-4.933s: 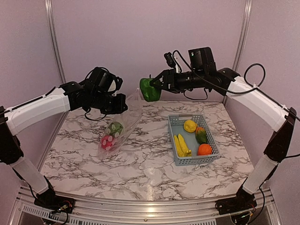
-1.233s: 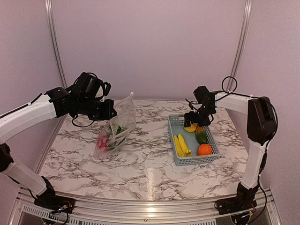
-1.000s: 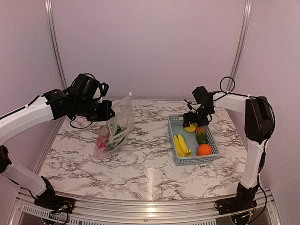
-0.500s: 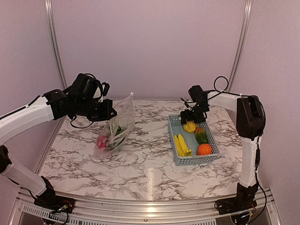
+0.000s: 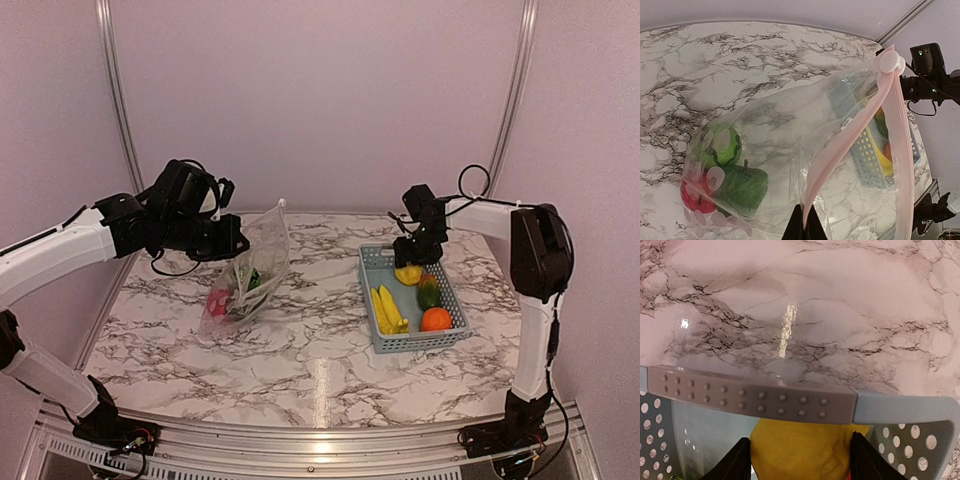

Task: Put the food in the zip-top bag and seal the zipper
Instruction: Pick up the fake fruit from the bin, then place the fake fruit in the zipper food storage bag.

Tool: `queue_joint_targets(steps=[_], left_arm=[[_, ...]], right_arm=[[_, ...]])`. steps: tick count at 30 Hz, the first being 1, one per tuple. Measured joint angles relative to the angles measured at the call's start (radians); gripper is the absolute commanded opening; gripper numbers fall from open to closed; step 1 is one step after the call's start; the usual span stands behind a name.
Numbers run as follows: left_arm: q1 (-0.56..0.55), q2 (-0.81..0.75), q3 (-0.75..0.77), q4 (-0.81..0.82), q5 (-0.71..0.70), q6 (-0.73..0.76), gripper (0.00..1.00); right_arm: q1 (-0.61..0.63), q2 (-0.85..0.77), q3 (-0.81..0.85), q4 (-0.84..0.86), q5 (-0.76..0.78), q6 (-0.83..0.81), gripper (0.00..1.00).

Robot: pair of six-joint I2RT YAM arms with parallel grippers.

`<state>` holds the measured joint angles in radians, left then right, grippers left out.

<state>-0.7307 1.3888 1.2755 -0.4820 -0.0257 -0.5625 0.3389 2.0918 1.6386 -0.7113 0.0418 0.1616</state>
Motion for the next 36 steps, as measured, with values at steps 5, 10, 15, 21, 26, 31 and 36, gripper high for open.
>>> queue_joint_targets(steps=[5, 10, 15, 21, 26, 31, 36], left_arm=[[0.000, 0.006, 0.000, 0.018, 0.009, -0.003, 0.00], [0.000, 0.038, 0.003, 0.032, 0.018, -0.003, 0.00], [0.000, 0.050, 0.004, 0.034, 0.018, -0.002, 0.00], [0.000, 0.050, 0.005, 0.034, 0.028, -0.001, 0.00], [0.000, 0.058, 0.009, 0.034, 0.037, 0.002, 0.00], [0.000, 0.080, 0.037, 0.033, 0.041, 0.002, 0.00], [0.000, 0.097, 0.066, 0.031, 0.045, 0.001, 0.00]], right_arm=[[0.041, -0.061, -0.041, -0.028, 0.012, 0.007, 0.56], [0.103, -0.190, -0.053, -0.064, -0.005, 0.021, 0.56], [0.161, -0.325, -0.035, -0.074, -0.060, 0.038, 0.54], [0.266, -0.370, 0.089, -0.078, -0.128, 0.075, 0.54], [0.345, -0.371, 0.198, -0.068, -0.219, 0.129, 0.54], [0.420, -0.369, 0.274, -0.040, -0.280, 0.169, 0.54], [0.488, -0.358, 0.314, 0.009, -0.331, 0.190, 0.54]])
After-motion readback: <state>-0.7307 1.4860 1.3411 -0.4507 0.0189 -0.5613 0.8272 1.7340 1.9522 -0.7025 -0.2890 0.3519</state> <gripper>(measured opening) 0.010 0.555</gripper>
